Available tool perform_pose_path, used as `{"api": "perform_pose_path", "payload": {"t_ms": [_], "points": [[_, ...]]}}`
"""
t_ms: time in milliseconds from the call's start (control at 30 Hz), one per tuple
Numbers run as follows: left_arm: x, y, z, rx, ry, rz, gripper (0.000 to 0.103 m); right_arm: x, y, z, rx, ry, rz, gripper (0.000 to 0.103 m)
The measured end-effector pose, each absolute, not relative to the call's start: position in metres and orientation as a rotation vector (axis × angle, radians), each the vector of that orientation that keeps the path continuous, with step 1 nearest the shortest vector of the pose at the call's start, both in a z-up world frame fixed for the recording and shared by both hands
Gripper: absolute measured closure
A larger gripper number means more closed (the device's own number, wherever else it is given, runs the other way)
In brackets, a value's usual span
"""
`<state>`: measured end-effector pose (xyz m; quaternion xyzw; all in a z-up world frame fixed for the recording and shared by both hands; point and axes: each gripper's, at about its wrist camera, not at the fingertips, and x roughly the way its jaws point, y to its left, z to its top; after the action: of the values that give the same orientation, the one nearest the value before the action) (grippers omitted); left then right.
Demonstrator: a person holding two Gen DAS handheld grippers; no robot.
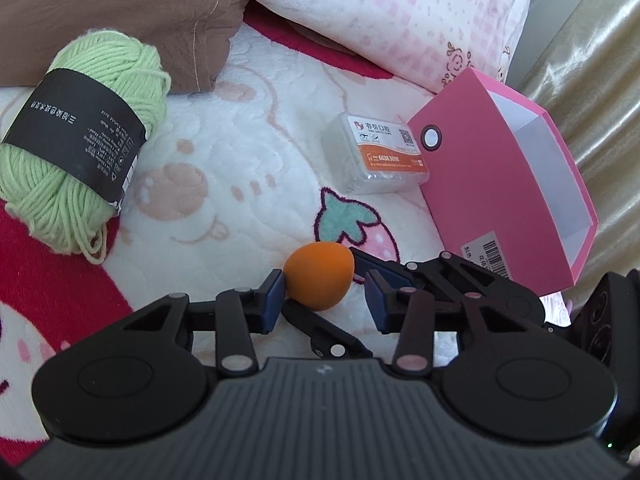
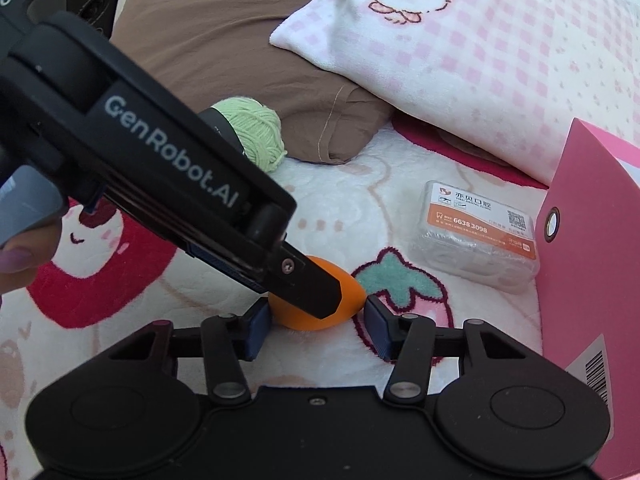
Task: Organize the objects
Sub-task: 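Close the left gripper on the orange makeup sponge, then carry the sponge with the left gripper over the pink box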
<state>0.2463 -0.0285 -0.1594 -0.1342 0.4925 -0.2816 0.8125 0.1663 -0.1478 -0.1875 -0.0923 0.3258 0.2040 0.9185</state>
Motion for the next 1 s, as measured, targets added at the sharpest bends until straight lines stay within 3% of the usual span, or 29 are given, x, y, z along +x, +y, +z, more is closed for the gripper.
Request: {"api": "perform_pose_path", "payload": {"t_ms": [333,667,767,833,1000], "points": [[0.246,-0.025,-0.154,-0.375,1.078,-0.605,0.061,0.164,-0.149,-0.186,-0.160,0.657,0.396,0.049],[0.206,-0.031,-0.130,-0.270,0.998,-0.606,0.061,0.136,-0.142,-0.161,-0.212,0.653,0.365,0.050],[0.193,-0.033,-0.123,-0.233,0.983,-0.596,0.063,0.126,-0.137,-0.155,-0.229,0.658,0.355,0.050],[0.187,-0.033,-0.119,-0.220,0.987,-0.587,0.070,0.120,-0.136,-0.149,-0.245,0.668,0.349,0.050],[0.175,-0.033,-0.102,-0.222,1.088,-0.635,0.071,0.099,-0.139,-0.129,-0.212,0.743,0.321,0.050]]}}
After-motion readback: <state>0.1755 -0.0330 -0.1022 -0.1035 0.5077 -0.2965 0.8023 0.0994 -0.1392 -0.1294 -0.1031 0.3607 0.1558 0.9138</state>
